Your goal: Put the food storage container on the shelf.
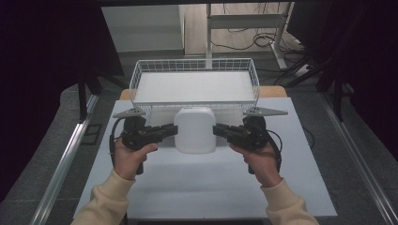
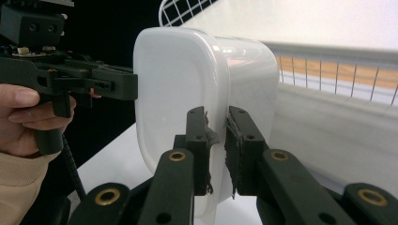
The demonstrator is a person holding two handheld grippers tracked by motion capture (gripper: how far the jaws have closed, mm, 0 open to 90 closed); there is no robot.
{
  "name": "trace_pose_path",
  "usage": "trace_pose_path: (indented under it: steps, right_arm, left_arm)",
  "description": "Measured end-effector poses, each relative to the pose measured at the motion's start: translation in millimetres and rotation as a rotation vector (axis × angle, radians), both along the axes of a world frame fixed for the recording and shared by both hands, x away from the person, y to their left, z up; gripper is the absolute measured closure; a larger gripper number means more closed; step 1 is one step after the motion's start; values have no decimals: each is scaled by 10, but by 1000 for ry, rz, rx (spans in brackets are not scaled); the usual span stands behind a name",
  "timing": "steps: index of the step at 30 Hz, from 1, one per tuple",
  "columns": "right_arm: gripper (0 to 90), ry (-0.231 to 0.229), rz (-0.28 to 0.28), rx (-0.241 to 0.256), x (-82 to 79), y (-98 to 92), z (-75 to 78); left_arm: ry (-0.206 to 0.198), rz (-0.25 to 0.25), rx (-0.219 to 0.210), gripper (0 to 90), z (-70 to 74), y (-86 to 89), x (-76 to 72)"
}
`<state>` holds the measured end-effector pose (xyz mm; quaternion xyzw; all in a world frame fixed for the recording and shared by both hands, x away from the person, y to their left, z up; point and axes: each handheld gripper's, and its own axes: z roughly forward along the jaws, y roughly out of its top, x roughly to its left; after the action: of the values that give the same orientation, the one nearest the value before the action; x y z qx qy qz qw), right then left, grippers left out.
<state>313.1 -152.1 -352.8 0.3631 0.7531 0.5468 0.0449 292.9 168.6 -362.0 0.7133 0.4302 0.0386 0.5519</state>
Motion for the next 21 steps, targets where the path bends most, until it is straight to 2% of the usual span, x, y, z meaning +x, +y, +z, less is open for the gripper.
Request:
trace_pose_path:
  steps: [12, 21]
  right_arm:
    - [794, -23, 6, 11, 342, 27, 400]
    - [793, -35, 17, 9, 581, 83, 629]
  left_arm:
    - [-43, 11, 10, 785, 438, 26, 311]
    - [-59, 21, 15, 788, 668, 77, 498]
